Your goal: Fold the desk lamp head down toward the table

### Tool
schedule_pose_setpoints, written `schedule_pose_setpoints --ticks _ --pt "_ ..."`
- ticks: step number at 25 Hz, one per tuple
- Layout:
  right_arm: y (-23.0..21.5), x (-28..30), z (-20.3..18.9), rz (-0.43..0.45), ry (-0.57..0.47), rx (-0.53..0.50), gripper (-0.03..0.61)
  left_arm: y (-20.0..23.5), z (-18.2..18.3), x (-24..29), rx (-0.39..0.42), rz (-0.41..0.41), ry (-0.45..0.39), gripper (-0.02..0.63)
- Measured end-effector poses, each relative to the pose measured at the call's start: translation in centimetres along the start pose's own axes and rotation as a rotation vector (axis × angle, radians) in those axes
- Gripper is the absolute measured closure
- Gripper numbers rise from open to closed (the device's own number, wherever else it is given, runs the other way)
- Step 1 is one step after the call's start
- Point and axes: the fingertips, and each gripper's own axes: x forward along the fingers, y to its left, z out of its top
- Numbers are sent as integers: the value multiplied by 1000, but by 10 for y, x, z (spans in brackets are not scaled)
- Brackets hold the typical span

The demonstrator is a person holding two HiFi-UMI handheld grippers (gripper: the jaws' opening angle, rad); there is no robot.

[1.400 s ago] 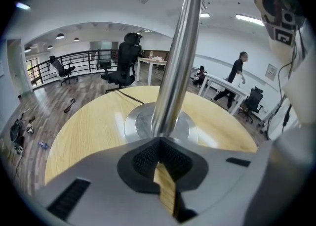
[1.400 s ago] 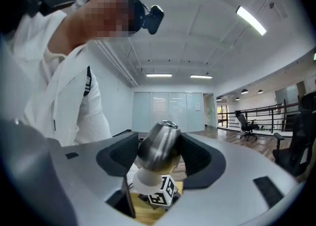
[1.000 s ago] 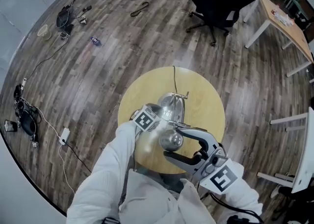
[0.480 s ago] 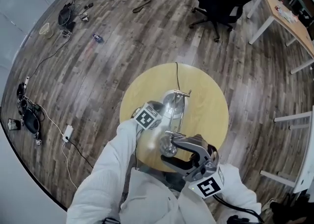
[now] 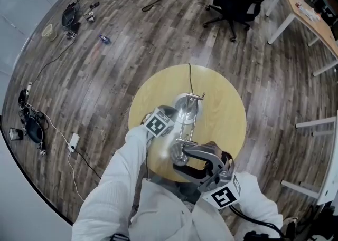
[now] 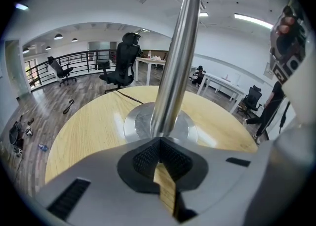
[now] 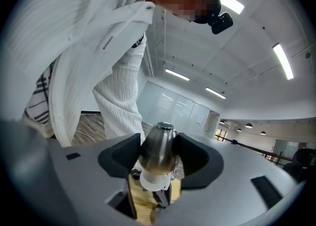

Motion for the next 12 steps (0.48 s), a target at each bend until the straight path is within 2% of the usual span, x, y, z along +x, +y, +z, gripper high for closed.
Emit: schedule_pose_setpoints --ticks 8,12 --pt "13 1 -11 28 11 -38 336 -1 -2 -1 61 -22 -18 614" --pt "18 4 -15 32 9 -56 341 1 -4 -2 64 -24 -22 614"
